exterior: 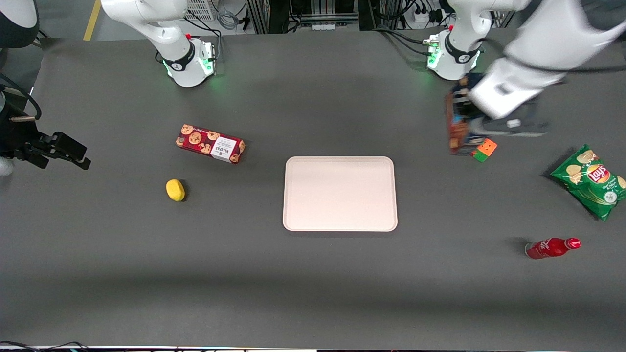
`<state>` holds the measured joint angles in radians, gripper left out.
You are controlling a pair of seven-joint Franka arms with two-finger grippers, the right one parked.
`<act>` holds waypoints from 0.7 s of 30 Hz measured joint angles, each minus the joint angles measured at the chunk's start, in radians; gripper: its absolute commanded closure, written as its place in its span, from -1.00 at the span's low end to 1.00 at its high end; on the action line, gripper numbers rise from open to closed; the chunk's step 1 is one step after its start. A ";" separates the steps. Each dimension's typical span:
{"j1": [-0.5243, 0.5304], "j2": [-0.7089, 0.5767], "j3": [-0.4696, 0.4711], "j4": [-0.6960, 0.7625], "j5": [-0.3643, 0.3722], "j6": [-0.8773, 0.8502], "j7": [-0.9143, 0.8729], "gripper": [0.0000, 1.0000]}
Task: Place cookie box on tray
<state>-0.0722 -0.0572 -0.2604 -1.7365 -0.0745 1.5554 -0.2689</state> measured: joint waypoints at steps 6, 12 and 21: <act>-0.005 0.164 -0.128 0.076 -0.005 0.087 -0.090 1.00; -0.012 0.346 -0.192 0.092 0.038 0.233 -0.112 1.00; -0.012 0.542 -0.198 0.105 0.108 0.368 -0.112 1.00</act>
<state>-0.0845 0.4845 -0.4589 -1.6316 0.0333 1.9238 -0.3809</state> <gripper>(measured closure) 0.811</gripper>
